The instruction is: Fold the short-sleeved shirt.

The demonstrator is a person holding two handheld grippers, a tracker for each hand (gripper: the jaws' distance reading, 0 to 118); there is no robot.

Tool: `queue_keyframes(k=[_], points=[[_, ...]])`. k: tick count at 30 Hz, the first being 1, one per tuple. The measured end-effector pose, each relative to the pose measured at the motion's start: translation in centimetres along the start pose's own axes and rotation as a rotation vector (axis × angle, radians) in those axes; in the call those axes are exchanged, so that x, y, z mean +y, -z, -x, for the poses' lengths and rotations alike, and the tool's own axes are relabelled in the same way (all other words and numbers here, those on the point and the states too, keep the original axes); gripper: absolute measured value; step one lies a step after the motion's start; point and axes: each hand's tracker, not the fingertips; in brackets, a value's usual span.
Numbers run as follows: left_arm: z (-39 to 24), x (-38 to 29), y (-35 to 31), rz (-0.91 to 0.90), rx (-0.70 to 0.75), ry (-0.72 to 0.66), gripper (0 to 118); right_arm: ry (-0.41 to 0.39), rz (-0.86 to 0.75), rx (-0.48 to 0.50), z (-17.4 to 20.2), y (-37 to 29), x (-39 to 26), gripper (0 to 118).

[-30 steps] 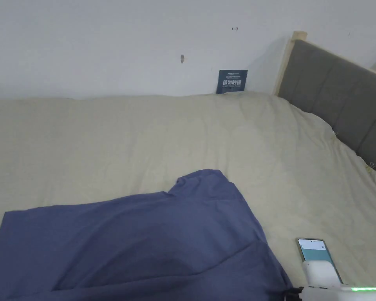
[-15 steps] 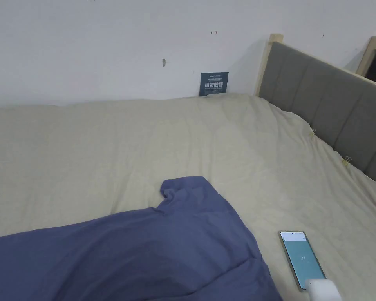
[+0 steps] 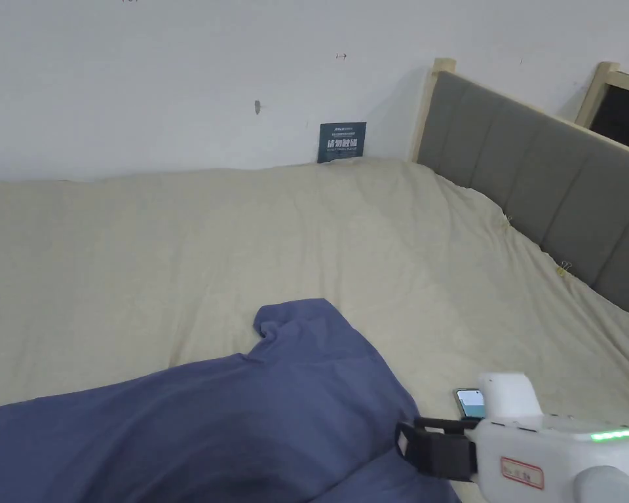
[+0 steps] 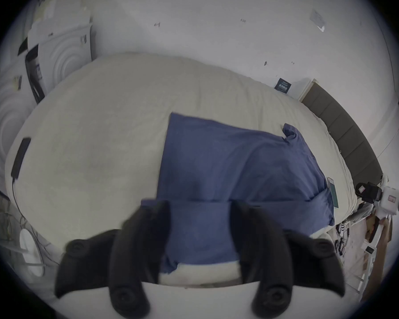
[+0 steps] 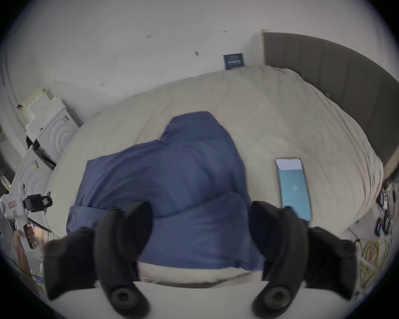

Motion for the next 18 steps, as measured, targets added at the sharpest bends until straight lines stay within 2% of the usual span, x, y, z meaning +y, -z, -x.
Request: queue_keyframes(k=[1,2,3,5,6,10,14,15,17,18], points=[[-0.7,0.4,0.6,-0.001,-0.001,0.007,34,-0.008,-0.008,-0.005,0.7,0.6,0.4,76],[-1.4,0.6,1.3,-0.001,-0.016,0.043,16,-0.023,-0.025,-0.022,1.4,1.5,0.8,45],[-2.2,0.8,2.1,0.016,-0.011,0.05,8,-0.04,-0.023,-0.033,2.1,2.7,1.3,25],[-3.4,1.2,3.4,0.036,0.008,0.076,2,-0.067,0.0,-0.029,3.1,4.6,2.1,16],[-2.7,1.3,4.6,0.035,0.011,0.091,0,-0.087,0.006,-0.02,3.6,5.7,2.4,6],[-3.9,2.7,6.1,0.048,0.005,0.12,0,-0.106,0.047,-0.025,4.4,10.3,4.6,4],[-4.3,4.6,7.9,0.065,-0.001,0.142,0,-0.11,0.079,-0.044,3.3,16.3,8.7,4],[-4.3,4.9,8.4,0.063,0.006,0.14,0,-0.092,0.088,-0.052,2.6,17.7,9.9,4],[-3.7,5.7,9.2,0.068,0.001,0.121,0,-0.006,0.12,-0.032,0.7,21.0,12.6,4],[-3.0,6.2,9.9,0.076,-0.004,0.103,0,0.035,0.114,-0.048,-0.2,22.4,13.8,10]])
